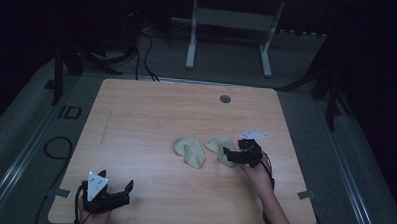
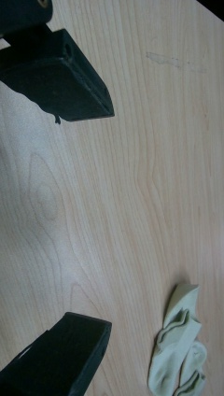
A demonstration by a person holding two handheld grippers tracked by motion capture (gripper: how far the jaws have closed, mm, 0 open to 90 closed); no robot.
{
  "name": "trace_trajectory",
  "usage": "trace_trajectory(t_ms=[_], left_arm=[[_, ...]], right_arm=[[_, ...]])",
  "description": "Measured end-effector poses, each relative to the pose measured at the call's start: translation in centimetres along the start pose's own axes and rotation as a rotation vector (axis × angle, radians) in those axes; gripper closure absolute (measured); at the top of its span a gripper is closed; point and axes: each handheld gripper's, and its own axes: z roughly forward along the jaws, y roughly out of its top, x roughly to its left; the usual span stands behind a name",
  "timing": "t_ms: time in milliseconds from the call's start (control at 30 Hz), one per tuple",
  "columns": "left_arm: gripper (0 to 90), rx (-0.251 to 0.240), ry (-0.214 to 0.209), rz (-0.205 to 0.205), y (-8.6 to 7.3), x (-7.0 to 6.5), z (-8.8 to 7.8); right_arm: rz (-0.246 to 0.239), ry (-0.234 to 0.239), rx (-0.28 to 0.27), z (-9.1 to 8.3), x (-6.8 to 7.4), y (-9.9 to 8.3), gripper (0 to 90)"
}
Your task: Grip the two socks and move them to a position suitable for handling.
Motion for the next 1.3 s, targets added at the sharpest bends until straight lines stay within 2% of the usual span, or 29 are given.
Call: trace_trajectory(t_ms=[267, 500, 567, 600, 667, 767, 800, 900, 1033, 1133, 1300], left_arm=[[1.2, -0.004, -0.004, -0.004, 0.0, 0.1, -0.1], [1.1, 0.0, -0.013, -0.007, 0.0, 0.1, -0.1], [1.2, 0.001, -0.012, -0.004, -0.1, 0.1, -0.1], [1.2, 0.0, -0.013, -0.005, -0.1, 0.1, -0.1], [1.1, 0.001, -0.014, -0.002, -0.1, 0.0, -0.1], [1.2, 0.003, -0.015, -0.001, -0.1, 0.0, 0.0], [1.2, 0.004, -0.014, 0.002, -0.1, 0.0, 0.0], [1.2, 0.008, -0.018, 0.001, -0.1, 0.0, 0.1], [1.1, 0.008, -0.016, -0.003, -0.1, 0.0, 0.0], [1.1, 0.007, -0.015, -0.006, -0.1, 0.1, 0.0], [1.2, 0.01, -0.015, -0.002, -0.1, 0.0, 0.0]], right_arm=[[-0.006, 0.0, 0.038, 2.6, 0.8, 1.1, 29.3], [0.001, -0.014, 0.077, 4.4, 1.3, 0.7, 28.4], [-0.028, -0.034, 0.09, 4.9, 1.7, 0.3, 28.9], [-0.048, -0.037, 0.074, 4.8, 1.9, 0.2, 30.8], [-0.046, -0.032, 0.071, 4.8, 1.8, 0.2, 37.5], [-0.056, -0.039, 0.067, 4.6, 1.8, 0.2, 54.5], [-0.057, -0.049, 0.07, 4.5, 1.8, 0.2, 63.3], [-0.081, -0.064, 0.076, 4.4, 2.0, 0.3, 76.2], [-0.113, -0.071, 0.104, 4.1, 2.3, 0.7, 79.8], [-0.118, -0.063, 0.091, 3.3, 2.2, 1.0, 80.1], [-0.127, -0.039, 0.045, 0.6, 2.6, 2.2, 80.1]])
